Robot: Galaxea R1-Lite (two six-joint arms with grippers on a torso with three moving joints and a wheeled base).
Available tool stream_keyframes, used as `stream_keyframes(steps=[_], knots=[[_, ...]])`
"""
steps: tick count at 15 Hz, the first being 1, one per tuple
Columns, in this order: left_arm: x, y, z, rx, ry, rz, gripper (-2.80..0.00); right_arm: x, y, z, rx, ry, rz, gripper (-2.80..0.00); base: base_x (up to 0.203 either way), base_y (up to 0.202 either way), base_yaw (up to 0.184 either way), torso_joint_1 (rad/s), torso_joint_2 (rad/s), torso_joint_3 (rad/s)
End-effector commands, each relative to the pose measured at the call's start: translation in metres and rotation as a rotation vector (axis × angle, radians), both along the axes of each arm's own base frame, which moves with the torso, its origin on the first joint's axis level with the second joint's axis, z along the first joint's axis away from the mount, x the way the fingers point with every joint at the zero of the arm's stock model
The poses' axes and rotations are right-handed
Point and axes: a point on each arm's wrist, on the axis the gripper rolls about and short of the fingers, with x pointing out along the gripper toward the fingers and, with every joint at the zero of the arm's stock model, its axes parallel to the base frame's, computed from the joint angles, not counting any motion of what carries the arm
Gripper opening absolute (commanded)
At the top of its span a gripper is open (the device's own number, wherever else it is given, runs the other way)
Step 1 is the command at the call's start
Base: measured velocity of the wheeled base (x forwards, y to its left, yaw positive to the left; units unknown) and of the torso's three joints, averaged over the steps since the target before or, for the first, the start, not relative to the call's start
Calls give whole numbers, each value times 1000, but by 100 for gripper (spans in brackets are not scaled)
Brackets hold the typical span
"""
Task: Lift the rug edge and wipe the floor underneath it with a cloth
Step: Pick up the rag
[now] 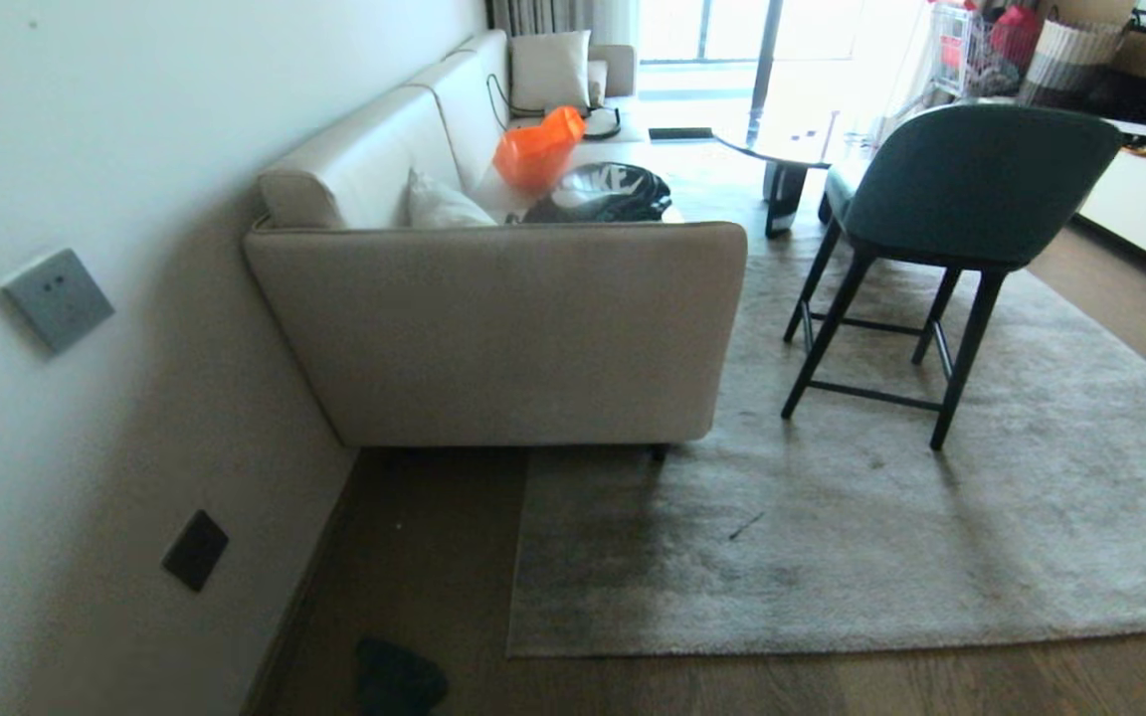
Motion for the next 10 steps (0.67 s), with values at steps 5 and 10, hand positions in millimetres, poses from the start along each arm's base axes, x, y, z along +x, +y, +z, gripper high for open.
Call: stream_keyframes(steps=[5, 10], knots=[[0, 0, 0, 0, 0, 0, -280, 0, 0, 0, 0, 1, 0, -280, 0, 0, 0, 7, 117, 136], [0, 0, 0, 0, 0, 0, -280, 0, 0, 0, 0, 1, -1, -280, 0, 0, 0, 0, 0, 0]])
